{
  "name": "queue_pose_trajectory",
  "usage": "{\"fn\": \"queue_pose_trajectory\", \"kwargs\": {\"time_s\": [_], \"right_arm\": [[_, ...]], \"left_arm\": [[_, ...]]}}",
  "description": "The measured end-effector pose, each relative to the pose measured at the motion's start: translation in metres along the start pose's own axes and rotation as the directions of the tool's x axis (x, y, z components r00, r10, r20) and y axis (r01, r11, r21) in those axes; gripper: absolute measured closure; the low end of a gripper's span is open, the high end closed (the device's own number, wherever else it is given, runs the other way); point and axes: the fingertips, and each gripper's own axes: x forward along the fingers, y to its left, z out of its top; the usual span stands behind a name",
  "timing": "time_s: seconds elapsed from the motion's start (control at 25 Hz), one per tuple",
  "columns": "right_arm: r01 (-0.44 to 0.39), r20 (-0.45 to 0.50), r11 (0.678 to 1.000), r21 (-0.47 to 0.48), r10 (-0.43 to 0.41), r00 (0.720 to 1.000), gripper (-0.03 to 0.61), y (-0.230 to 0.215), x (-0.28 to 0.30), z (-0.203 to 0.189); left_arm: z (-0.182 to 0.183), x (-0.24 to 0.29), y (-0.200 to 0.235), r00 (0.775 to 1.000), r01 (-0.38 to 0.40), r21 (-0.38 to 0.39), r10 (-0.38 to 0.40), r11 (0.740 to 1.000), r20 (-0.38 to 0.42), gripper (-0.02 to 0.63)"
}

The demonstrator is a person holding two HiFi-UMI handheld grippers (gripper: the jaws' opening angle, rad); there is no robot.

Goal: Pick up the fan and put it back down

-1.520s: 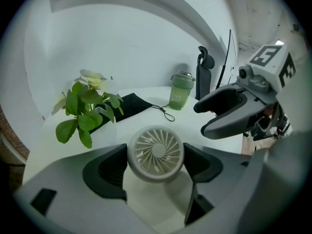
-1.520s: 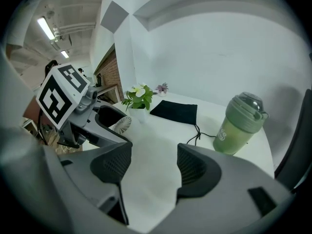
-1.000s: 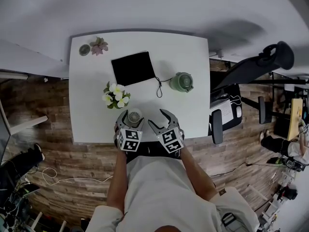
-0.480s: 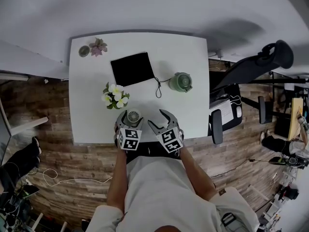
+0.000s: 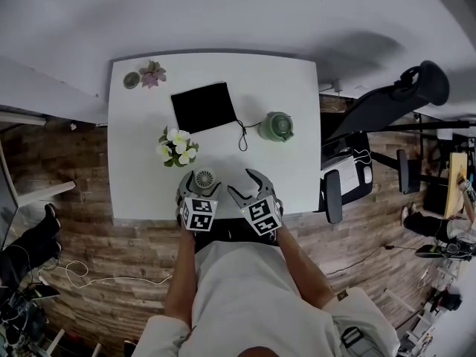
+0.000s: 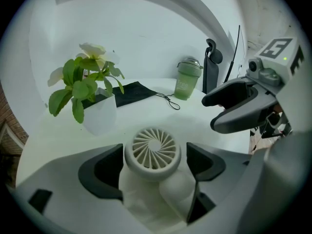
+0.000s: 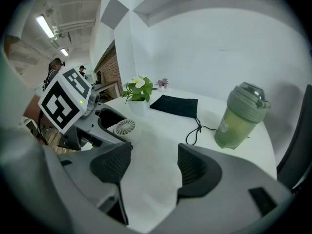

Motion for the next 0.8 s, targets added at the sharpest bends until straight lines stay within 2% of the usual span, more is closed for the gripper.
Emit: {"fn": "queue_pose_trajectory", "kwargs": {"time_s": [0.24, 0.44, 0.64, 0.8], "right_arm": [[0.014, 0.037, 0.999, -0.036, -0.012, 0.999, 0.273, 0.000, -0.010, 0.008], [0.030, 0.096, 0.997, -0.066, -0.024, 0.995, 0.273, -0.002, -0.024, 0.025], [0.053, 0.197, 0.994, -0.097, -0.034, 0.980, 0.275, -0.002, -0.046, 0.057], [0.063, 0.290, 0.992, -0.113, -0.027, 0.957, 0.279, 0.001, -0.068, 0.086]], "left_arm": [[0.006, -0.016, 0.004, 0.998, -0.042, -0.015, 0.043, 0.999, 0.040, 0.209], [0.018, -0.038, 0.008, 0.989, -0.093, -0.027, 0.096, 0.995, 0.109, 0.227], [0.042, -0.070, 0.009, 0.968, -0.145, -0.034, 0.149, 0.989, 0.200, 0.259], [0.069, -0.101, 0.009, 0.938, -0.184, -0.035, 0.187, 0.982, 0.292, 0.273]]}}
